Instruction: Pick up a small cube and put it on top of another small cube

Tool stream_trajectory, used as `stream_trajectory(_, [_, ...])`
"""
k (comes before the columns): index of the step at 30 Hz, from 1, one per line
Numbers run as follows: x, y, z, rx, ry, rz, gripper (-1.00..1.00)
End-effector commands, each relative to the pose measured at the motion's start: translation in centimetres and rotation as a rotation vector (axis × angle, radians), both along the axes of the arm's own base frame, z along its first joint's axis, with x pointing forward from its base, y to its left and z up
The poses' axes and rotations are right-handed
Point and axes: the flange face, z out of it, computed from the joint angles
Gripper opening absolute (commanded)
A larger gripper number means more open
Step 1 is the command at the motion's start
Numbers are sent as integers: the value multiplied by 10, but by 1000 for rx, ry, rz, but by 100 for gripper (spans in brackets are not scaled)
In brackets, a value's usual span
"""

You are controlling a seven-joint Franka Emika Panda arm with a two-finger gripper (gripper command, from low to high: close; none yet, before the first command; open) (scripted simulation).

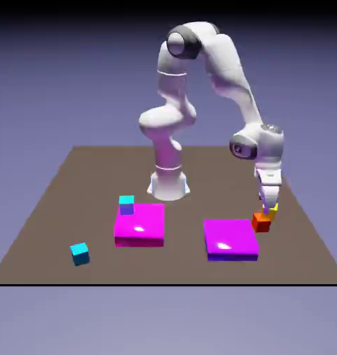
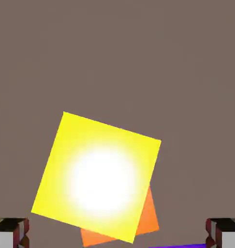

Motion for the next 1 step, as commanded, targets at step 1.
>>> stream_trajectory(1, [1, -1, 1, 0, 0, -2, 100])
